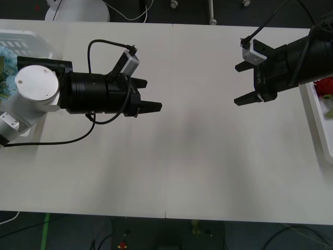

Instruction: Put the red flowers into the right box and the blue flowers into the left box

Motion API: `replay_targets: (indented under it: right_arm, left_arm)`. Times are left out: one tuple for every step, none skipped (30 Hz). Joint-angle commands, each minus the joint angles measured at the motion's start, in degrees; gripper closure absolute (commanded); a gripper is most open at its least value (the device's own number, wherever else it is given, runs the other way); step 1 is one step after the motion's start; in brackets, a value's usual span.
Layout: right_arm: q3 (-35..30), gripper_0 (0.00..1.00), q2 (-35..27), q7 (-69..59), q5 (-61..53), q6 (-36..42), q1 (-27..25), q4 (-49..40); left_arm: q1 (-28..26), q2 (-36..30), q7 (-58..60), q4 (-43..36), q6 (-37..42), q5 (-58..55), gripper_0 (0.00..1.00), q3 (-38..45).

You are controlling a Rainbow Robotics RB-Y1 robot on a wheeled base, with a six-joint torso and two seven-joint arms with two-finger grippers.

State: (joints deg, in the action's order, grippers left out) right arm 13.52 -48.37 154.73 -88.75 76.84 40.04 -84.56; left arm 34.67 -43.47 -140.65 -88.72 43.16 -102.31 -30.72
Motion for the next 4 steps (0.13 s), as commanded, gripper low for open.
replay_targets:
  right_arm:
    - [0.19,0.0,-2.52,0.27,-0.11,-0.38,0.04,-1.4]
    - [0.19,0.0,-2.52,0.27,-0.11,-0.38,0.04,-1.4]
    - [0.19,0.0,-2.52,0.27,-0.11,-0.38,0.04,-1.4]
    - [0.19,0.0,-2.52,0.27,-0.11,-0.38,0.04,-1.4]
  left_arm:
    - [2.5,0.5,-1.56,-2.07,-0.71,0.27,0.0,1.19]
    - [2.5,0.5,-1.56,-2.07,-0.71,0.27,0.0,1.19]
    - [2.5,0.5,-1.56,-2.07,-0.71,0.27,0.0,1.19]
    - [2.5,0.5,-1.56,-2.07,-0.71,0.27,0.0,1.19]
